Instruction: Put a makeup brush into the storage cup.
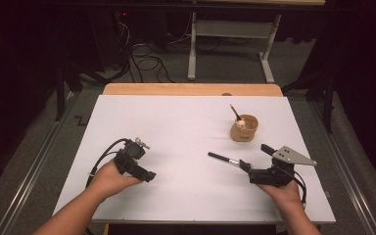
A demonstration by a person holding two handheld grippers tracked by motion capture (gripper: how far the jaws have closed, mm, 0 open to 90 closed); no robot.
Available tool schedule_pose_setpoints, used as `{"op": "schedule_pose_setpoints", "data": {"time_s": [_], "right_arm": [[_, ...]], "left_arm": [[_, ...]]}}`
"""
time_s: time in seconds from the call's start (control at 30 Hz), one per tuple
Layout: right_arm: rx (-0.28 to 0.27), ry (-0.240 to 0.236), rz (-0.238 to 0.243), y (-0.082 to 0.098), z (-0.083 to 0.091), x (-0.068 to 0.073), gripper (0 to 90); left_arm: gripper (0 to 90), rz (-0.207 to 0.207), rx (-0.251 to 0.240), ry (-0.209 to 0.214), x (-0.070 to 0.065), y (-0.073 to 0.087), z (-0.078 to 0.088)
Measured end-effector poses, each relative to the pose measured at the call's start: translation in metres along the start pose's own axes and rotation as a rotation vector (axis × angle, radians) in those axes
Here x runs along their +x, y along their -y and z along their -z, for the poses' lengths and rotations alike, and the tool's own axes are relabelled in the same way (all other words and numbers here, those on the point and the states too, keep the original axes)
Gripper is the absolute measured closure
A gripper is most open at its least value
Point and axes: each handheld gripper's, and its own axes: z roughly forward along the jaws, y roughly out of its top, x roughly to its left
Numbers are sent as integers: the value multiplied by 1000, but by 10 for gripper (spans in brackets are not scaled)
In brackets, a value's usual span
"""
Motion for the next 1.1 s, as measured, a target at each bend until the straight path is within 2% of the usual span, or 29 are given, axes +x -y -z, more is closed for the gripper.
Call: {"op": "schedule_pose_setpoints", "data": {"time_s": [0.1,0.2,0.33,0.47,0.73,0.8,1.1], "right_arm": [[1,-3,-2,0,0,0,3],[-1,-7,1,0,0,0,3],[6,-11,1,0,-1,0,4],[8,-15,2,0,-1,1,4],[2,-19,-1,0,0,1,4],[5,-22,-3,0,0,1,4],[6,-14,-11,0,2,-2,4]], "left_arm": [[105,-17,38,-2,-1,-3,-1],[112,-27,74,17,-3,-6,-3],[111,-52,122,31,-10,-12,-5],[109,-79,150,53,-17,-21,-8],[101,-96,139,74,-28,-39,-12],[100,-86,127,93,-31,-44,-13],[108,-140,131,112,-46,-72,-20]]}}
